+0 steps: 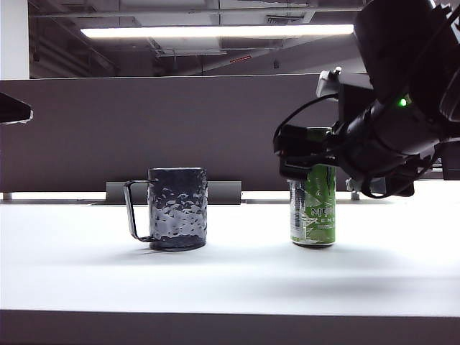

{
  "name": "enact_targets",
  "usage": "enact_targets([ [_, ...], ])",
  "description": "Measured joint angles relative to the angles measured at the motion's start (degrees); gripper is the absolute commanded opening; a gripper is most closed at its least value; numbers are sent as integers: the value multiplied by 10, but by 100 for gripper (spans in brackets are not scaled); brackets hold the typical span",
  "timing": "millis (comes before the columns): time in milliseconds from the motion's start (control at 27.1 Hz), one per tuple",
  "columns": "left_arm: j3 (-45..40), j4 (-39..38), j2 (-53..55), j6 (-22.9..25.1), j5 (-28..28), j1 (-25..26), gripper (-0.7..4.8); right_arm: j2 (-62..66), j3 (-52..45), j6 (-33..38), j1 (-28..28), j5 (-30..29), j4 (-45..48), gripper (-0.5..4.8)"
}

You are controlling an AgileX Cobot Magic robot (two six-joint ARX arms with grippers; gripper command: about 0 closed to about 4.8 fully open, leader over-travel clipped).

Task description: Pick up the metal can, pour some water into the cup, then place the can back on the table.

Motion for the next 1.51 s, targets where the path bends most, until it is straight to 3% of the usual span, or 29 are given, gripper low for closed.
enact_targets([
  [1106, 0, 0, 0, 0, 0, 0, -5, 12, 0, 7, 0, -8, 13, 479],
  [1254, 0, 0, 0, 0, 0, 0, -5, 12, 0, 7, 0, -8, 13, 418],
  [1512, 0, 0, 0, 0, 0, 0, -5, 12, 0, 7, 0, -8, 13, 416],
])
